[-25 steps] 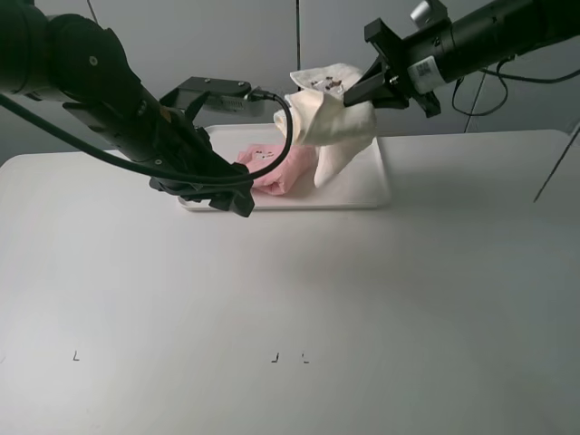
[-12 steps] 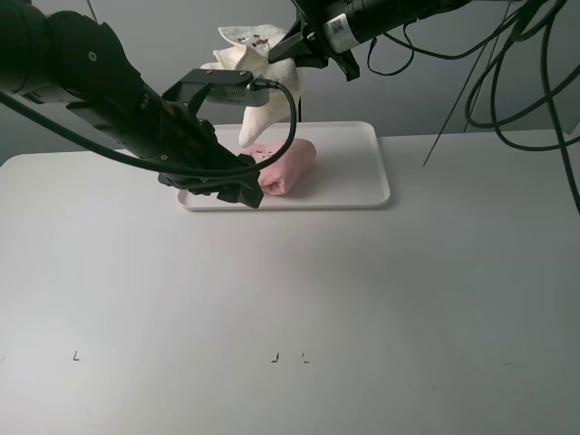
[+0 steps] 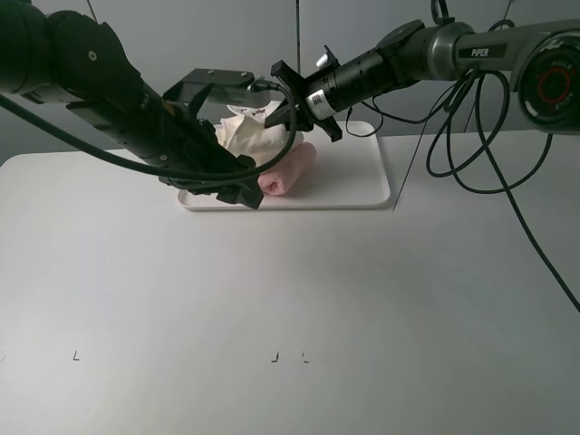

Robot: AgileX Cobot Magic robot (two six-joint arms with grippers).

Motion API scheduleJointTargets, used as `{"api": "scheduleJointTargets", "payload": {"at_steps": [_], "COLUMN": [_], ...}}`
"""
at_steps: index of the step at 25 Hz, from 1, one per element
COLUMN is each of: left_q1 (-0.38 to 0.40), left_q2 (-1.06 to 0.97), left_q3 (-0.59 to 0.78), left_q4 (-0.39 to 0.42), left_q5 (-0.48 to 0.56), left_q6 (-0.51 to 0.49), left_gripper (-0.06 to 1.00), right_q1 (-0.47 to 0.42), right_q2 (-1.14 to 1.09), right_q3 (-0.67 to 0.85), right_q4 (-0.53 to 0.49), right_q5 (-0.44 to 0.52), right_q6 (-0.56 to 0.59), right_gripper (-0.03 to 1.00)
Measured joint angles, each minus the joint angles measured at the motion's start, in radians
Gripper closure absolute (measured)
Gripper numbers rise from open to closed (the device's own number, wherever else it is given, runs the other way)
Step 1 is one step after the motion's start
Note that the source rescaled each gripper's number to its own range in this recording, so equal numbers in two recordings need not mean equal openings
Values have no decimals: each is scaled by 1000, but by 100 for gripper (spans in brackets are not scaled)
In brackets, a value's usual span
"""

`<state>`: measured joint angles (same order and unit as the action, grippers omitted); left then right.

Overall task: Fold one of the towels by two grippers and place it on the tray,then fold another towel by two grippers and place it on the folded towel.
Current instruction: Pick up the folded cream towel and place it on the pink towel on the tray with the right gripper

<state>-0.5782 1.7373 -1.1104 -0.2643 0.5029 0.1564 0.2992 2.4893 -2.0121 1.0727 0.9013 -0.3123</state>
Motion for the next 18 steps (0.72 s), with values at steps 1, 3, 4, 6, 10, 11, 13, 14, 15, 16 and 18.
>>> {"api": "scheduleJointTargets", "payload": {"at_steps": [1,3,4,6,10,11,13,14,15,16,18], "left_q1": [0,0,0,0,0,0,0,0,0,0,0], "left_q2": [0,0,0,0,0,0,0,0,0,0,0], "left_q3": [0,0,0,0,0,0,0,0,0,0,0], "left_q4": [0,-2,-3,-5,-5,-5,-5,-5,-5,-5,-5], "left_q5": [2,4,4,4,4,4,4,4,4,4,4], "left_q6": [0,0,0,0,0,0,0,0,2,2,2], "left_gripper": [0,0,0,0,0,0,0,0,0,0,0], "right_q1": [0,0,0,0,11,19,37,42,47,51,51], "right_q2": [8,15,15,17,17,17,17,17,17,15,4], "right_q3": [0,0,0,0,0,0,0,0,0,-1,-1], "right_q4": [-34,-79,-105,-135,-180,-185,-192,-194,-194,-194,-210], "right_q5": [-20,-44,-52,-60,-92,-102,-111,-113,-113,-113,-113], "right_q6": [5,18,20,28,54,54,54,49,42,37,35], "right_gripper": [93,93,93,93,76,61,25,13,4,0,-3]}}
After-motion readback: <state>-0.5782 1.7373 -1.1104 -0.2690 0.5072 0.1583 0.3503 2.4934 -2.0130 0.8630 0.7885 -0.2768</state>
